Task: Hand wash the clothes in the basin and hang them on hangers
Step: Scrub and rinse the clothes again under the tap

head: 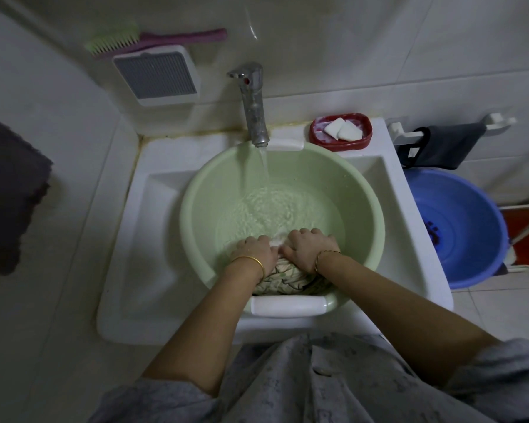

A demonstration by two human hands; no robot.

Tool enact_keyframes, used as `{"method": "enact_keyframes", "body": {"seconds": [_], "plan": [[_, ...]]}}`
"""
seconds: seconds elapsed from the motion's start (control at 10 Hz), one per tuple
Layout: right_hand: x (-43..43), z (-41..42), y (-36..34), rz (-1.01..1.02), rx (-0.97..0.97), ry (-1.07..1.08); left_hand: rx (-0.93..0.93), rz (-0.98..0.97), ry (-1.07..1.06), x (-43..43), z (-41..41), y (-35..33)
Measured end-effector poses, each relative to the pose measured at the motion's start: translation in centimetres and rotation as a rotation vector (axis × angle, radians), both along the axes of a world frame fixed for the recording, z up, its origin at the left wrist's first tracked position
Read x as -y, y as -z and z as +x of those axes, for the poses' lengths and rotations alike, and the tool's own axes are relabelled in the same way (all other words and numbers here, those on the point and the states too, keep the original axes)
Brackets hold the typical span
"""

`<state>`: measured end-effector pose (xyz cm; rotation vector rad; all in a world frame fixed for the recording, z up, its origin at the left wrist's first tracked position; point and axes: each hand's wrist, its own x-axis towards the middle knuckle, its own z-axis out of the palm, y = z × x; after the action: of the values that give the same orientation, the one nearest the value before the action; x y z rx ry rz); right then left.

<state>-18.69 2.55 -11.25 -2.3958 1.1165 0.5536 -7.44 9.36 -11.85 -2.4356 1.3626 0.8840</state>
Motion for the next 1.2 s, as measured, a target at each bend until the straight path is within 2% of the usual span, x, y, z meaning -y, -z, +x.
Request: {"method": "enact_keyframes", "body": {"seconds": [1.2], "plan": [[-0.01,-0.02,0.07,-0.007,-0.009,-0.001,-0.007,-0.005,-0.007,-0.06,-0.03,0.04]]}}
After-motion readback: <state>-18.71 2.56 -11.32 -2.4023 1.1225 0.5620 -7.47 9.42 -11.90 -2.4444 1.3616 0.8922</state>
